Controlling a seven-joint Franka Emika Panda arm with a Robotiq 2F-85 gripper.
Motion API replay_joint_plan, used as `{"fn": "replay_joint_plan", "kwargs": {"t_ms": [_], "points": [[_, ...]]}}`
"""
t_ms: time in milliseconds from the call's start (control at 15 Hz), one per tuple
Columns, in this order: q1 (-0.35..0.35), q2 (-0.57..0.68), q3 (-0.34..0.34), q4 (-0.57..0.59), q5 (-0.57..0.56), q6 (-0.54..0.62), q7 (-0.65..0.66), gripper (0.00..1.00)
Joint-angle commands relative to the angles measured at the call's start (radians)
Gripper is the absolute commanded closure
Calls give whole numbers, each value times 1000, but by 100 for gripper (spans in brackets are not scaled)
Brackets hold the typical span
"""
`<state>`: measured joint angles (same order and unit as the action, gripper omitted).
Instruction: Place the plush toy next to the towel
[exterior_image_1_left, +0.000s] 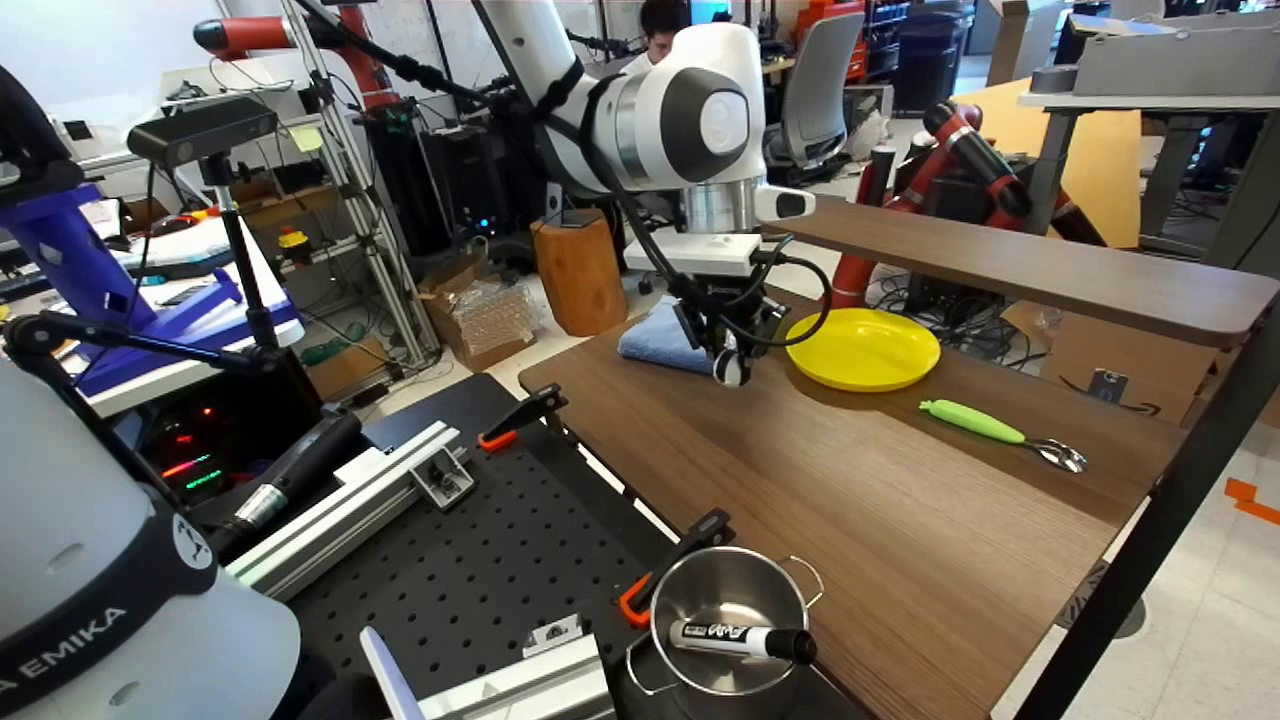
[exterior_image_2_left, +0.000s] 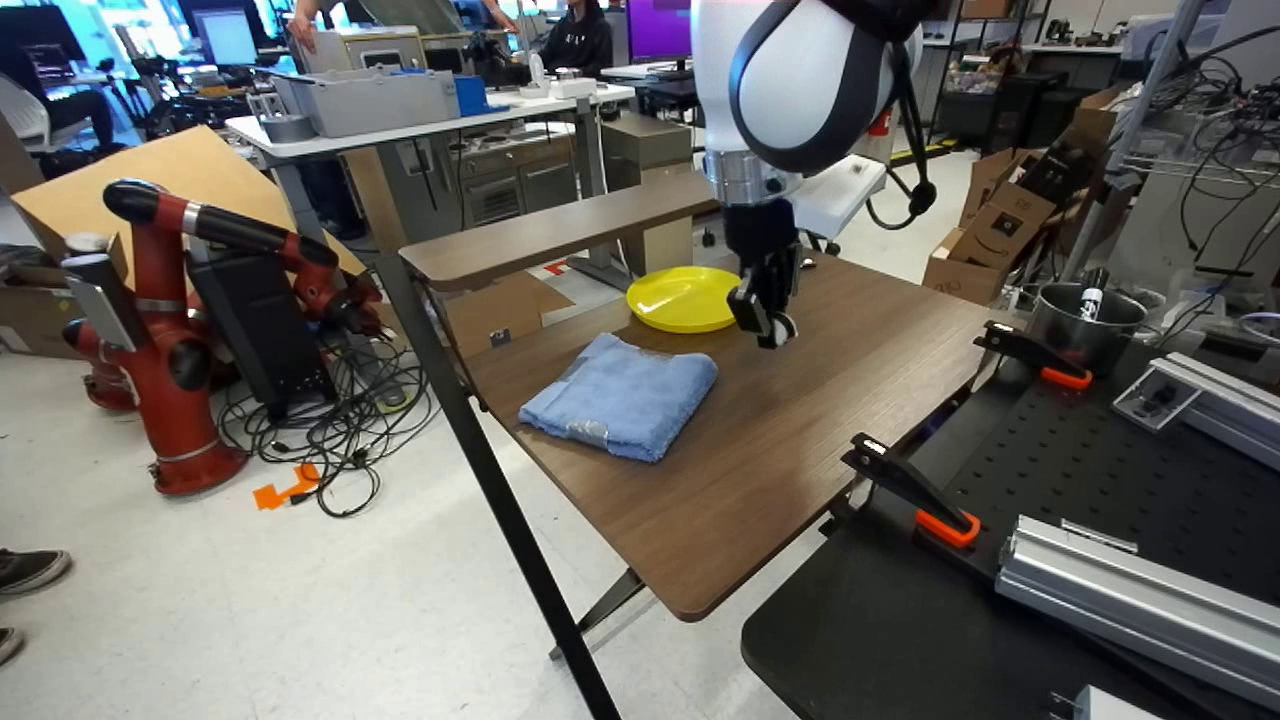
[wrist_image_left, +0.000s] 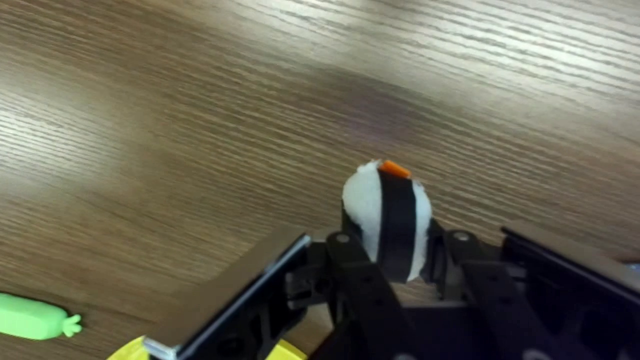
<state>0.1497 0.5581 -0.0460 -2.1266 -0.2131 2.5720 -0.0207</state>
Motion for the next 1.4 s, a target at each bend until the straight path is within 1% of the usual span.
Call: {"fn": "replay_joint_plan", "kwargs": {"t_ms": [0,200,600,733,800,867,933,1000,1200,1333], "points": [[53,19,-16,12,-68,8,67,94],[76,55,-17,38,-88,11,90,94],[110,170,-35,133,-114,-9,124,94],[118,176,-39,148,-117,-32,132,94],[119,179,-38,153,-116,-39,133,50],[120,178,-40,155,-118,-44,134,48],[117,179,-41,154,-118,-39,131,42],[116,181,-42,156,-118,-40,131,36],[109,186,-45,159,-117,-36,124,13],[104,182,-47,154,-115,-33,119,1]]}}
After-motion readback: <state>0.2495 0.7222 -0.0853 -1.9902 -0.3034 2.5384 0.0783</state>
